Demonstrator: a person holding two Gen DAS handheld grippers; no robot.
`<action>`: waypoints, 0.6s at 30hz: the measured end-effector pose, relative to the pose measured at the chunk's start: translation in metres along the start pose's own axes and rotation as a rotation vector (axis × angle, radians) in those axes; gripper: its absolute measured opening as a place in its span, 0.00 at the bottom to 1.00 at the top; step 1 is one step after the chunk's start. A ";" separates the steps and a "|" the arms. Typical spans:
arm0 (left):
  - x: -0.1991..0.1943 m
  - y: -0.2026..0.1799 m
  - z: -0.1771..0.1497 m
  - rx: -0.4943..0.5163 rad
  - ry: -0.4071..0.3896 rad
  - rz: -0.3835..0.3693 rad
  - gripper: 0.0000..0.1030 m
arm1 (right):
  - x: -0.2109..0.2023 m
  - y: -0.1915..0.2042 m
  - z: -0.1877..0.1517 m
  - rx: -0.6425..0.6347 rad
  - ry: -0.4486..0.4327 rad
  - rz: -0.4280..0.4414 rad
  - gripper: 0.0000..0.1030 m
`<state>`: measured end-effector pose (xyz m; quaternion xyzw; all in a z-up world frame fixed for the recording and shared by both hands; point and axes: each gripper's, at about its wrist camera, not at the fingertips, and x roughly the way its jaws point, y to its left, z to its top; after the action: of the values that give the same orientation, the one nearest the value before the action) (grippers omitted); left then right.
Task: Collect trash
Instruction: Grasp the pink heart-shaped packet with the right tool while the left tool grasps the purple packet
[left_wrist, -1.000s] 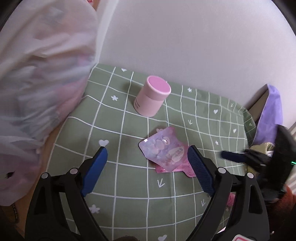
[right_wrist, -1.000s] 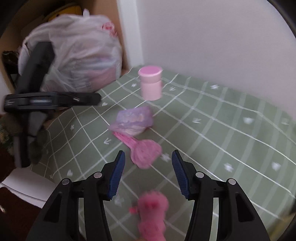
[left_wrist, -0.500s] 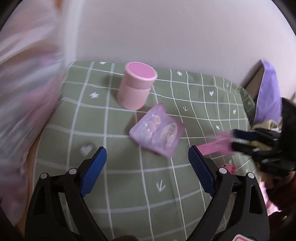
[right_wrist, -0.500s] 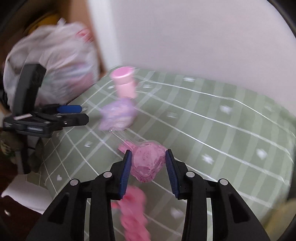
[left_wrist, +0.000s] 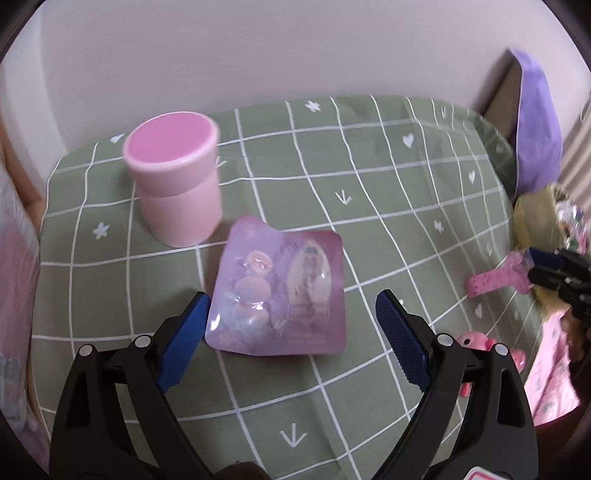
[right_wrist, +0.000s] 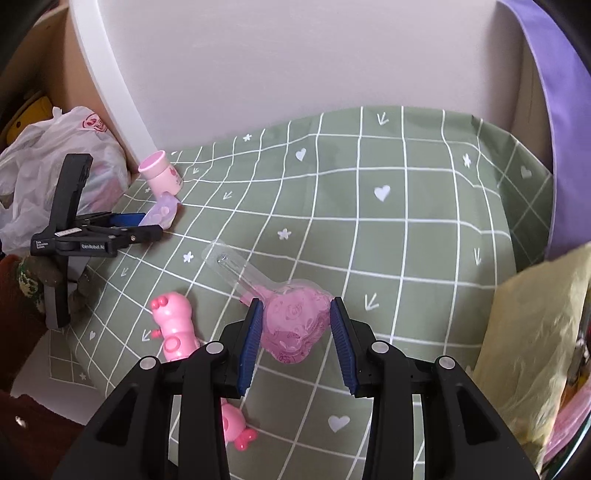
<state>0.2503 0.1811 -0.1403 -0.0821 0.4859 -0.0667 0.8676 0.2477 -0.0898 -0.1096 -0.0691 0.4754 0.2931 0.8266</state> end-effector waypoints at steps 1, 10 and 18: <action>0.001 -0.001 0.000 0.005 0.002 0.011 0.83 | 0.001 0.002 -0.002 0.000 -0.001 -0.002 0.35; -0.008 0.007 -0.005 -0.089 -0.013 0.069 0.46 | -0.007 0.006 -0.007 -0.013 -0.018 -0.008 0.35; -0.037 0.000 -0.013 -0.112 -0.089 0.014 0.13 | -0.024 0.005 -0.005 -0.029 -0.050 -0.031 0.35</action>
<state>0.2203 0.1871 -0.1158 -0.1300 0.4504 -0.0294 0.8828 0.2324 -0.0971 -0.0915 -0.0811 0.4491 0.2886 0.8416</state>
